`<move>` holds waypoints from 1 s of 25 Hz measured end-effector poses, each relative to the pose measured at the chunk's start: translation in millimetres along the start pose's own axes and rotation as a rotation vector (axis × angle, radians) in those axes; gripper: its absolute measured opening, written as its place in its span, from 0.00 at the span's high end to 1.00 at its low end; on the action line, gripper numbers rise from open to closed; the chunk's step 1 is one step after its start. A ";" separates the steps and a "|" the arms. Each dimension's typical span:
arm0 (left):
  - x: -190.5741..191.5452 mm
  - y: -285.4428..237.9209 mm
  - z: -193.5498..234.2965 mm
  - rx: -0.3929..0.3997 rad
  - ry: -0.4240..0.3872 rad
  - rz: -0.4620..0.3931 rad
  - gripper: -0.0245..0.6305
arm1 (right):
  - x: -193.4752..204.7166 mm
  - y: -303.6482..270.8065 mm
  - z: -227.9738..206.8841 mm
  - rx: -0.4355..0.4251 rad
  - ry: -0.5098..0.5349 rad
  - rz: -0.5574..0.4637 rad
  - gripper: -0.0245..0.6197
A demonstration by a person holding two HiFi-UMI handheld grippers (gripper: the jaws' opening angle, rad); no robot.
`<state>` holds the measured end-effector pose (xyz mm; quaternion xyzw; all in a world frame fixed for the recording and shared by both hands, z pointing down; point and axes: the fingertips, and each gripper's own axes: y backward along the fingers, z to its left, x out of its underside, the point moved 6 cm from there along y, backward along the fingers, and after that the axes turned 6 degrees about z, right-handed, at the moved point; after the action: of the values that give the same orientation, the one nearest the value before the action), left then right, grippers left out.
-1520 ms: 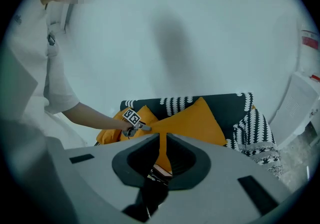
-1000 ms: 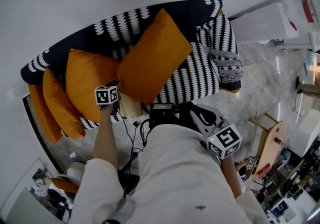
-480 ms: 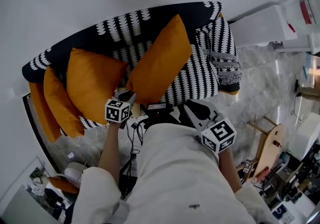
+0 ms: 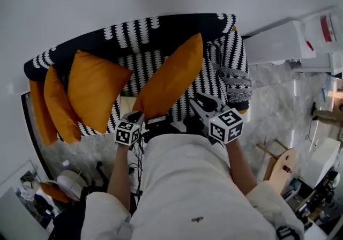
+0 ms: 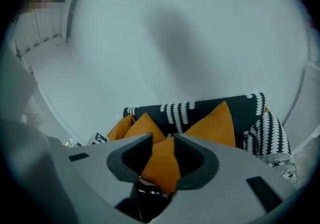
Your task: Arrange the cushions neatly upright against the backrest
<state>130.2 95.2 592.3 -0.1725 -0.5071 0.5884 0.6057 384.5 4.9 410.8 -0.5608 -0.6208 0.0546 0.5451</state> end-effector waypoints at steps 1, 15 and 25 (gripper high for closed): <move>0.7 -1.5 -3.8 -0.014 0.009 0.005 0.89 | 0.5 -3.3 -12.6 0.002 0.007 0.022 0.75; 35.5 -21.2 -62.8 -0.270 0.267 0.051 0.91 | 6.0 -19.9 -171.8 0.129 0.038 0.154 0.90; 59.5 -43.1 -123.0 -0.347 0.356 0.129 0.91 | 14.6 -30.8 -244.2 -0.055 -0.112 0.162 0.63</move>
<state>241.6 185.0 599.0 -0.4065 -0.4738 0.4906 0.6080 548.4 -128.0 538.3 -0.6199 -0.6041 0.1126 0.4880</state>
